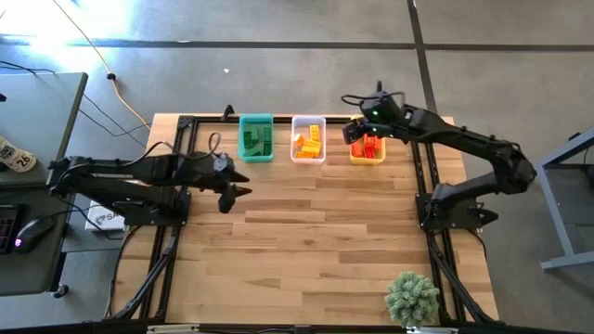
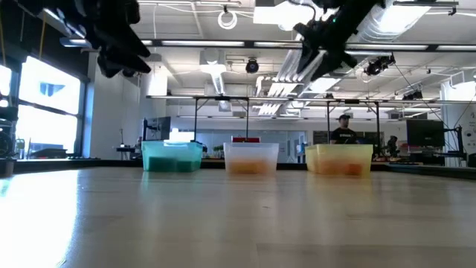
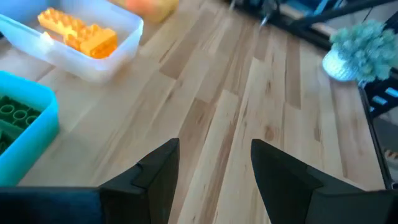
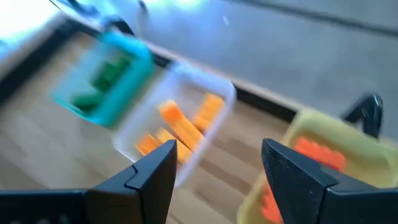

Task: Sort & place blocks by color
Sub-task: Return to Home Position

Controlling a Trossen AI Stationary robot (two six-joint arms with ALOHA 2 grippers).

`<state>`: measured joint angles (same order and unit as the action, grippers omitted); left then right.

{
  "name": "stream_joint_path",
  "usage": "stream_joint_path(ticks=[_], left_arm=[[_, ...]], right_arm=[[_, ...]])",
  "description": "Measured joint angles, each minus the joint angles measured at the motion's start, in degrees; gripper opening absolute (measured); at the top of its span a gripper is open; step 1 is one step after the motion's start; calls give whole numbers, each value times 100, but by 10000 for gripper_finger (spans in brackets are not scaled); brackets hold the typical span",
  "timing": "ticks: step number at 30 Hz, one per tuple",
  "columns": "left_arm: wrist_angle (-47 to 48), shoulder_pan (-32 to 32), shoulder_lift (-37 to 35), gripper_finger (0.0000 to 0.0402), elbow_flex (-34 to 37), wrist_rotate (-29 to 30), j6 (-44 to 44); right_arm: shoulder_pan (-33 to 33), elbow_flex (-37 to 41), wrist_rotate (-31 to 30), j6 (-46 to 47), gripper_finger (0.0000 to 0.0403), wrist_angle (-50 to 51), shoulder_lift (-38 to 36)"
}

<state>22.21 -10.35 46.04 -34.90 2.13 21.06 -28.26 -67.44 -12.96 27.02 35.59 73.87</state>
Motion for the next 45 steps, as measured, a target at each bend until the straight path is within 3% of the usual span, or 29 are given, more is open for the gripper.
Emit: stream_joint_path(ticks=[11, 20, 30, 36, 45], left_arm=[[-1350, -2, -1505, 186, 1837, 113, 105], [-2251, -2, -2711, 186, 2998, 47, 41], [-2543, 0, -3893, 186, 3348, -424, -301], [-2313, 0, -4362, 186, 3419, -402, -322], [-2266, -4, -4445, 186, 3419, -122, -30]], right_arm=[[921, -2, -38, 59, 220, -454, -505], [1244, -2, -78, 446, 220, -497, -509], [1295, -2, -121, 130, 220, -478, -917], [1295, -2, -525, -230, 220, -91, -1797], [1295, 235, -755, -1004, 220, 234, -3419]])
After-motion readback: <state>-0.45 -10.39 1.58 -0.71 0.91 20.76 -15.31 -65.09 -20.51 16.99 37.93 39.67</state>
